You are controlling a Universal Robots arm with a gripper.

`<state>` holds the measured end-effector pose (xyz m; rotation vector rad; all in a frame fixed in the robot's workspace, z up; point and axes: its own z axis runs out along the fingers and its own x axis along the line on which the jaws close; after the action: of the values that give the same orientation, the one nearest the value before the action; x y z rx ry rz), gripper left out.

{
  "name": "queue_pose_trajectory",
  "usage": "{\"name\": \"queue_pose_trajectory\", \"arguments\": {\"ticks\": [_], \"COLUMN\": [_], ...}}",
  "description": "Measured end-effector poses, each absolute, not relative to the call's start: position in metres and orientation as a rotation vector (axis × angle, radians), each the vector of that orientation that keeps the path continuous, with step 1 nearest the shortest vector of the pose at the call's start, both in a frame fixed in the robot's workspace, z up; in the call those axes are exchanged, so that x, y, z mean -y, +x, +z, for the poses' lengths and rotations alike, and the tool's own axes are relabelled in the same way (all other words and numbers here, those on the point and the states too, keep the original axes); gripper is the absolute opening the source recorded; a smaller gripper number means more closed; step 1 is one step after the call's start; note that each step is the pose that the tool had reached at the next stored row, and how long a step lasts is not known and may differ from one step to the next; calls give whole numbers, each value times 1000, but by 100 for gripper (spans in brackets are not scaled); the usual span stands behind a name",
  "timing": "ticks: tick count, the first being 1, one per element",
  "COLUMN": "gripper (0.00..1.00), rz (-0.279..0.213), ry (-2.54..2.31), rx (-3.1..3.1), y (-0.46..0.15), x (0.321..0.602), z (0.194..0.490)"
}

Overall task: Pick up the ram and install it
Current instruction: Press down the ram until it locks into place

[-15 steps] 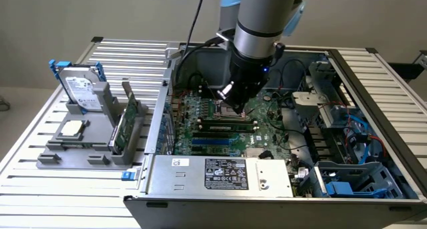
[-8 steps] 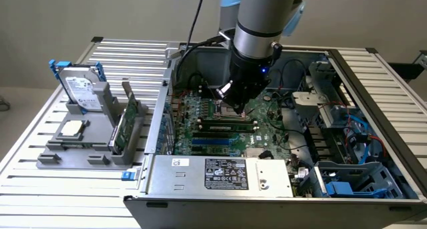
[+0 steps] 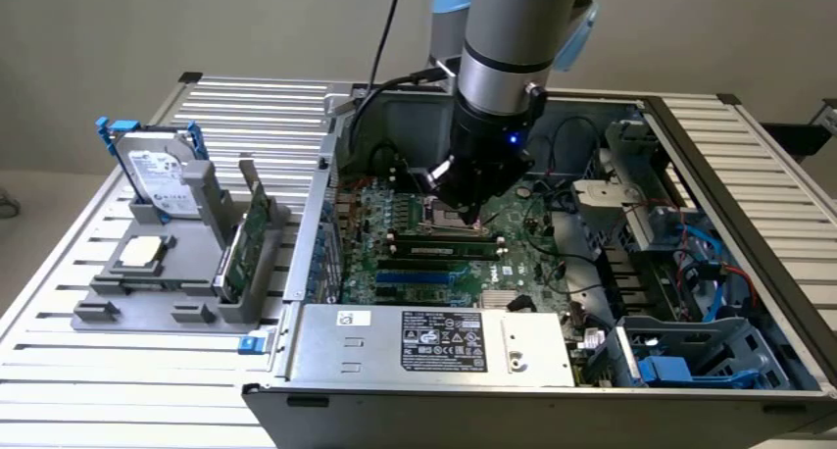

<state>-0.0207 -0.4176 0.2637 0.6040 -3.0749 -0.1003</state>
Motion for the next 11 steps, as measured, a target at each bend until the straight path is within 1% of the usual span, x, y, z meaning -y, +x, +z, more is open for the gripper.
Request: {"name": "queue_pose_trajectory", "arguments": {"ticks": [11], "gripper": [11], "rz": [-91], "ry": [352], "rx": [3118], "y": [-21], "x": [418], "z": [262]}}
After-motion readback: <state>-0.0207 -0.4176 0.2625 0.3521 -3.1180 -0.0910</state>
